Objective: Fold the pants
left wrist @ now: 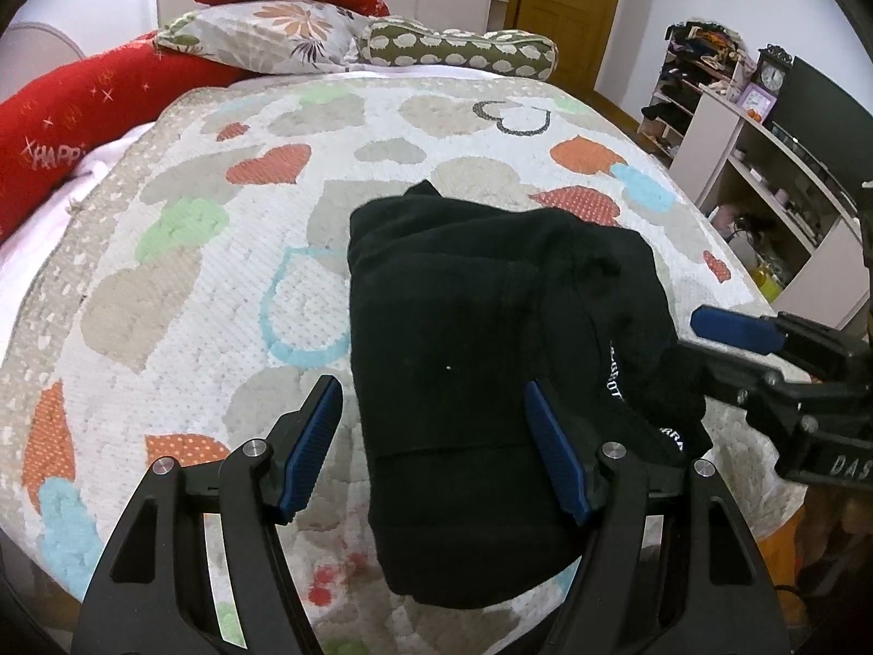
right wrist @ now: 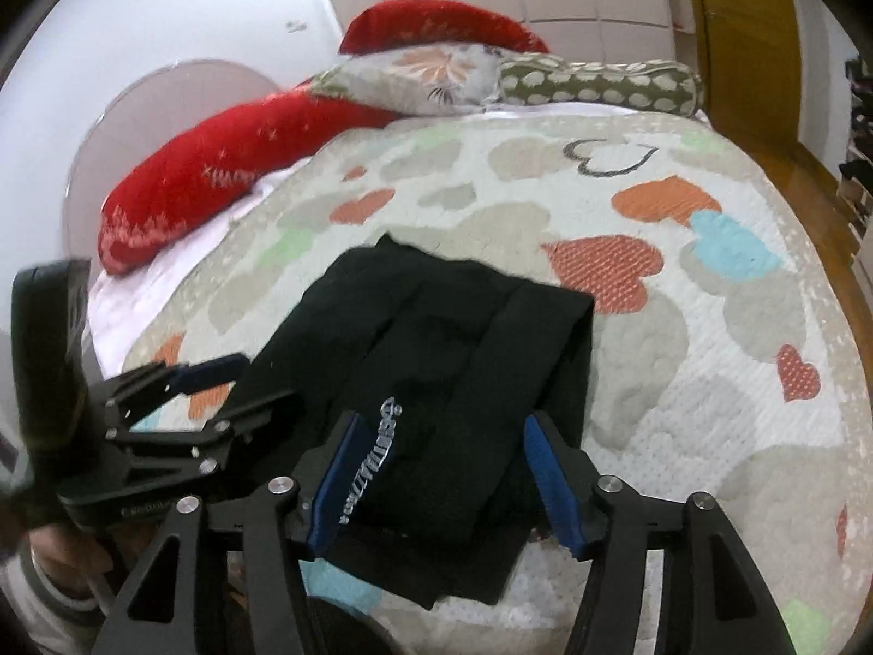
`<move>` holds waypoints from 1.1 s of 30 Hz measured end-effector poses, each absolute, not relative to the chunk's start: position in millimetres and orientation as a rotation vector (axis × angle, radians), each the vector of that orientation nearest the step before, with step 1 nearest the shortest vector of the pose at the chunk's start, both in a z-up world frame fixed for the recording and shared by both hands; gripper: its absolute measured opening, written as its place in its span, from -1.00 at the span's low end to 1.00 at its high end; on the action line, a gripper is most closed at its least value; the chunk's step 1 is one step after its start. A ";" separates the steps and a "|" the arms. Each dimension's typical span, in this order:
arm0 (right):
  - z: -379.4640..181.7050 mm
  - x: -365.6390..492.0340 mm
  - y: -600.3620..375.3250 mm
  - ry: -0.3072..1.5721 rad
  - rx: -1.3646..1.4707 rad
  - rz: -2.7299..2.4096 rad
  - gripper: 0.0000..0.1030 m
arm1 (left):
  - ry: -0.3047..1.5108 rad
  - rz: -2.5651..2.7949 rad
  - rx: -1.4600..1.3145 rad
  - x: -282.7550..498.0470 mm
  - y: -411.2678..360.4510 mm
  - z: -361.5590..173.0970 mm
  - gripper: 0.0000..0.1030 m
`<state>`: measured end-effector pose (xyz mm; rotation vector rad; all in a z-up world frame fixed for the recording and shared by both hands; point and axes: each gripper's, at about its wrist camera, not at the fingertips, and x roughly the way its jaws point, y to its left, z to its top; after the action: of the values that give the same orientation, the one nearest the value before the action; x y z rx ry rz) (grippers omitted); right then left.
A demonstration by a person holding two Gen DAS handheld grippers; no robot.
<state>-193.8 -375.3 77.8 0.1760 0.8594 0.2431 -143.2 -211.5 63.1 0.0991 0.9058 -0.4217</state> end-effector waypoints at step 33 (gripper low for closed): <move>24.2 -155.7 -420.2 0.840 0.447 0.280 0.63 | 0.999 -0.477 -0.183 -104.5 -180.2 38.4 0.57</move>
<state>-155.7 -420.2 24.2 0.4465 0.8395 0.2804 -104.5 -180.2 38.4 -0.1828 0.9987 -0.4772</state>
